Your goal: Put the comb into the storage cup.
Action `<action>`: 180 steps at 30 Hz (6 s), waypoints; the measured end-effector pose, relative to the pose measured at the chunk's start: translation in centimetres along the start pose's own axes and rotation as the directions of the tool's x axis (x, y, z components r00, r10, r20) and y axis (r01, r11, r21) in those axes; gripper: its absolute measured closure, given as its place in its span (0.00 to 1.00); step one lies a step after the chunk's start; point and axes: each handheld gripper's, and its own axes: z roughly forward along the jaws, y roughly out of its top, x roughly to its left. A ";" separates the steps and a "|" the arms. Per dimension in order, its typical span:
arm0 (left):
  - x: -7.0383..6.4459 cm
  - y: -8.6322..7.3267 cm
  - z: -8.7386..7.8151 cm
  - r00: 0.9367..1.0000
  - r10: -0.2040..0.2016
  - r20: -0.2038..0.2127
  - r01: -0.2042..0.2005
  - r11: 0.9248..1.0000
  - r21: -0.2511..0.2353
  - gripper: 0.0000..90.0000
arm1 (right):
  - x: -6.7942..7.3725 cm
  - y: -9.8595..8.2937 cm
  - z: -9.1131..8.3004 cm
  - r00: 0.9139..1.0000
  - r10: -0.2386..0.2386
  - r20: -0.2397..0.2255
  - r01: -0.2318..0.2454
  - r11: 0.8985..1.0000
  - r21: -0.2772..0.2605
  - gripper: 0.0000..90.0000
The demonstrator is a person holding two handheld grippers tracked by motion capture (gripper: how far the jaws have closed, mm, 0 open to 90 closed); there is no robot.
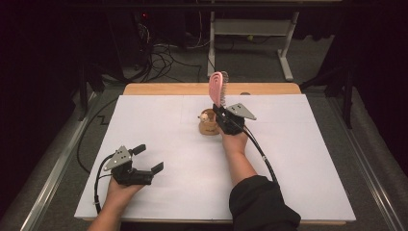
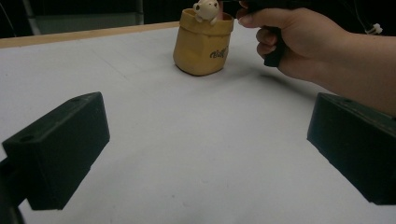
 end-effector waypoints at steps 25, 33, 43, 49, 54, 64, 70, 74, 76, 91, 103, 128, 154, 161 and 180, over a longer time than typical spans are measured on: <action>0.0 0.0 0.0 1.000 0.000 -0.001 0.000 1.000 0.001 0.00 | -1.1 0.0 0.2 0.999 0.052 0.014 -0.053 0.998 0.025 0.86; 0.1 0.0 0.0 1.000 0.000 -0.001 0.000 1.000 0.003 0.00 | -1.2 0.0 0.2 0.999 0.051 0.016 -0.052 0.998 0.029 0.84; 0.1 0.0 -0.1 1.000 0.000 0.001 0.000 1.000 0.003 0.00 | -1.3 0.0 0.3 0.999 0.052 0.017 -0.052 0.998 0.032 0.82; 0.1 0.0 -0.1 1.000 -0.002 0.003 0.002 1.000 0.004 0.00 | -1.3 0.0 0.3 0.998 0.052 0.019 -0.052 0.998 0.033 0.80; 0.1 0.0 -0.1 1.000 -0.002 0.003 0.002 1.000 0.004 0.00 | -1.4 0.0 0.3 0.998 0.056 0.018 -0.056 0.998 0.034 0.79; 0.1 0.0 -0.1 1.000 0.001 -0.003 -0.001 1.000 0.007 0.00 | -1.4 -0.1 0.3 0.998 0.055 0.021 -0.056 0.998 0.039 0.77; 0.1 0.0 -0.1 1.000 -0.001 -0.004 0.001 1.000 0.004 0.00 | -1.4 -0.1 0.3 0.998 0.051 0.024 -0.052 0.998 0.046 0.72; 0.1 0.0 0.0 1.000 0.001 -0.005 -0.001 1.000 0.007 0.00 | -1.5 -0.1 0.3 0.999 0.048 0.024 -0.049 0.997 0.053 0.70; 0.1 0.0 0.0 1.000 0.001 -0.006 -0.001 1.000 0.009 0.00 | -1.5 -0.1 0.3 0.999 0.044 0.026 -0.045 0.997 0.055 0.69; 0.1 0.0 0.0 1.000 0.000 -0.009 0.000 1.000 0.005 0.00 | -1.5 0.1 0.1 0.999 0.031 0.022 -0.033 0.997 0.075 0.63; 0.1 0.0 -0.1 1.000 0.001 -0.007 -0.001 1.000 0.003 0.00 | -1.6 0.2 0.1 0.999 0.037 0.034 -0.039 0.997 0.072 0.58; 0.1 0.0 0.1 1.000 -0.003 -0.001 0.003 1.000 0.010 0.00 | -1.7 0.4 -0.1 0.999 0.019 0.041 -0.023 0.995 0.097 0.25; 0.1 0.1 0.2 1.000 -0.005 -0.001 0.005 1.000 0.017 0.00 | -1.5 0.7 -3.5 1.000 -0.011 -0.009 0.013 0.987 0.161 0.00; 0.0 0.2 0.2 1.000 0.000 -0.001 0.000 1.000 0.020 0.00 | -1.5 0.1 -5.6 0.999 -0.035 -0.019 0.037 0.984 0.175 0.00; 0.4 0.2 0.0 1.000 -0.009 -0.005 0.009 1.000 0.027 0.00 | -2.2 -2.4 -11.7 0.996 -0.067 -0.055 0.076 0.980 0.185 0.00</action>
